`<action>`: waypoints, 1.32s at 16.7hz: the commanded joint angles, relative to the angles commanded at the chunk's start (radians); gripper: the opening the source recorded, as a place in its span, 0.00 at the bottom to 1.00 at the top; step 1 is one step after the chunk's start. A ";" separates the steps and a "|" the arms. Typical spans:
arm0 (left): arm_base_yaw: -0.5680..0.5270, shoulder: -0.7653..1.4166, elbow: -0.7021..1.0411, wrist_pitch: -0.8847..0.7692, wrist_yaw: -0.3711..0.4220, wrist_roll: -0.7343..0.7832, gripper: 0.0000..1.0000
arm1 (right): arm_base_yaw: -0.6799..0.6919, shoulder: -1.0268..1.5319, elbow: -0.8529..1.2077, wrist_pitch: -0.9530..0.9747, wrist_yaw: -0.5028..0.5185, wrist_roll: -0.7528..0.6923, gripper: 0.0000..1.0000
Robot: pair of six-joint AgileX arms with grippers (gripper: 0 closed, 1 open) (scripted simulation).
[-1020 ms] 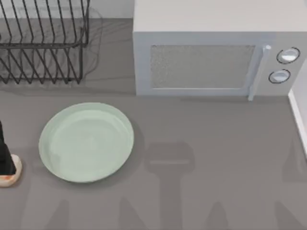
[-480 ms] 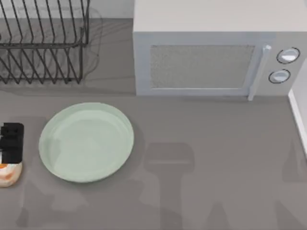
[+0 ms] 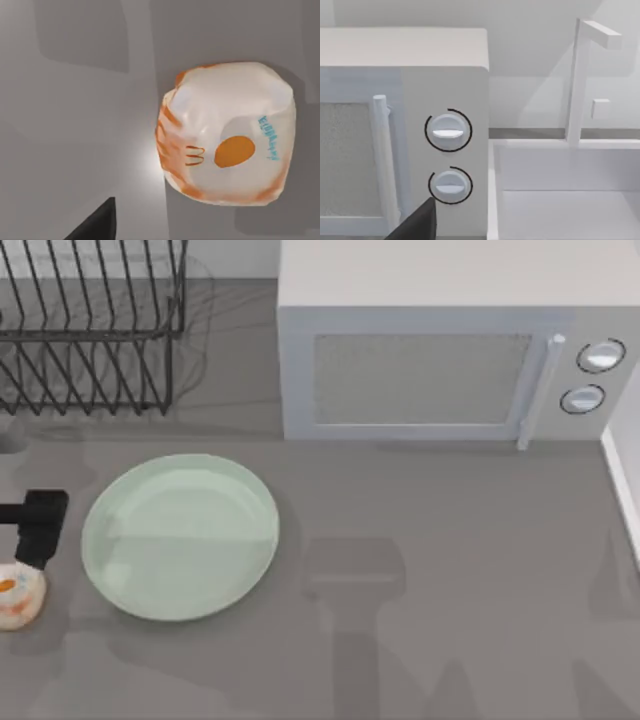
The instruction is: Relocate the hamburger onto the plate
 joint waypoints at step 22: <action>0.005 0.233 -0.114 0.292 -0.001 0.009 1.00 | 0.000 0.000 0.000 0.000 0.000 0.000 1.00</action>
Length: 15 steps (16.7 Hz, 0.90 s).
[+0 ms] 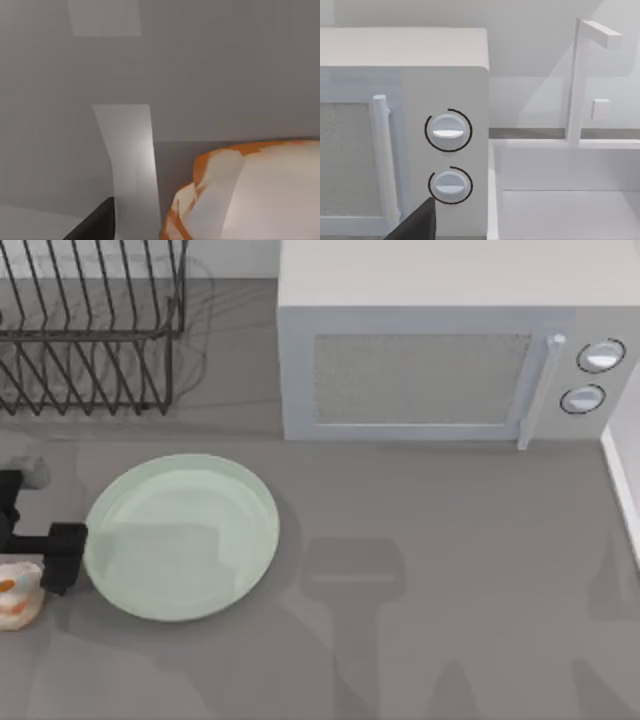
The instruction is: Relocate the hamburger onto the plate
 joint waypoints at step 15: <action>0.000 0.000 0.000 0.000 0.000 0.000 0.00 | 0.000 0.000 0.000 0.000 0.000 0.000 1.00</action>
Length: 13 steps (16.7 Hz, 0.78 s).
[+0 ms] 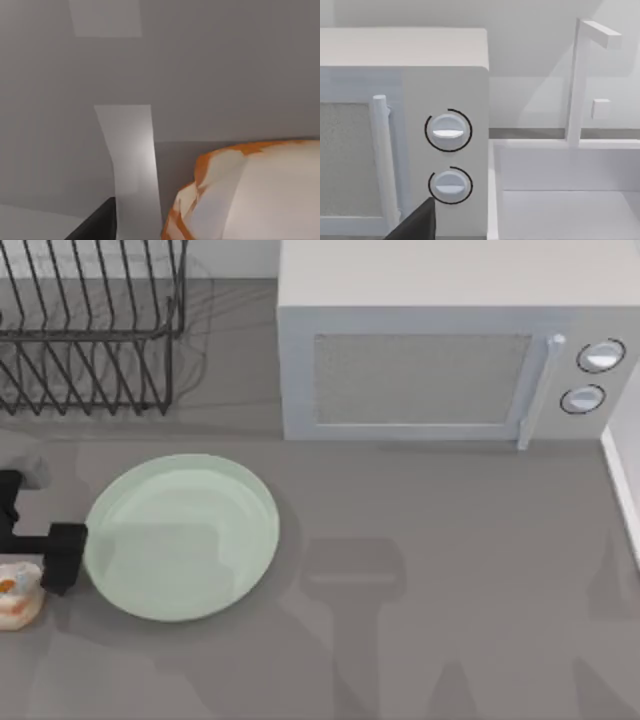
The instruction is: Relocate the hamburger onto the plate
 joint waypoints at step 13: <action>0.000 -0.104 0.104 -0.171 0.004 -0.003 0.00 | 0.000 0.000 0.000 0.000 0.000 0.000 1.00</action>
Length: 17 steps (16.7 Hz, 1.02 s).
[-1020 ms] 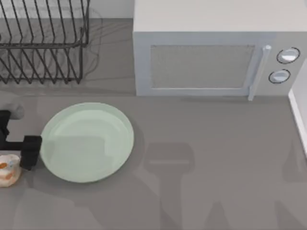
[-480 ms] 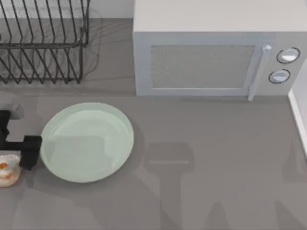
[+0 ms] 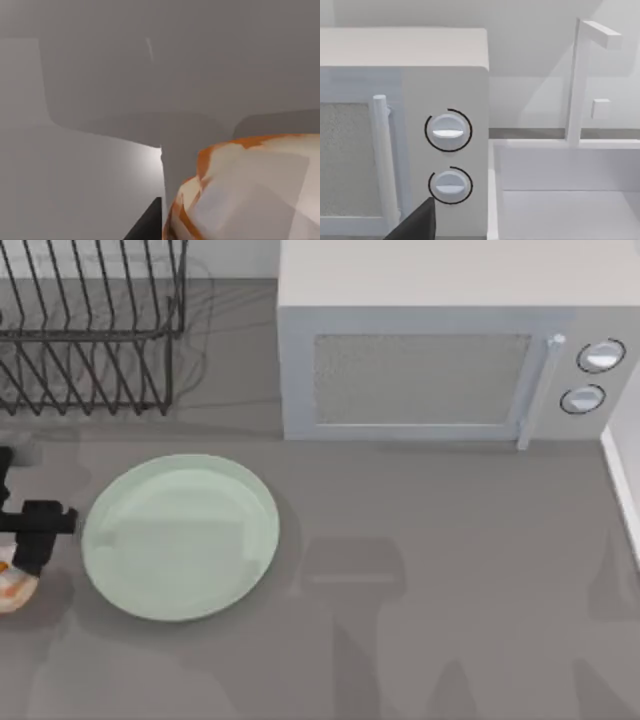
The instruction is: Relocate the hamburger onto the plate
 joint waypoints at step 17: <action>-0.071 -0.034 0.255 -0.315 0.008 0.162 0.00 | 0.000 0.000 0.000 0.000 0.000 0.000 1.00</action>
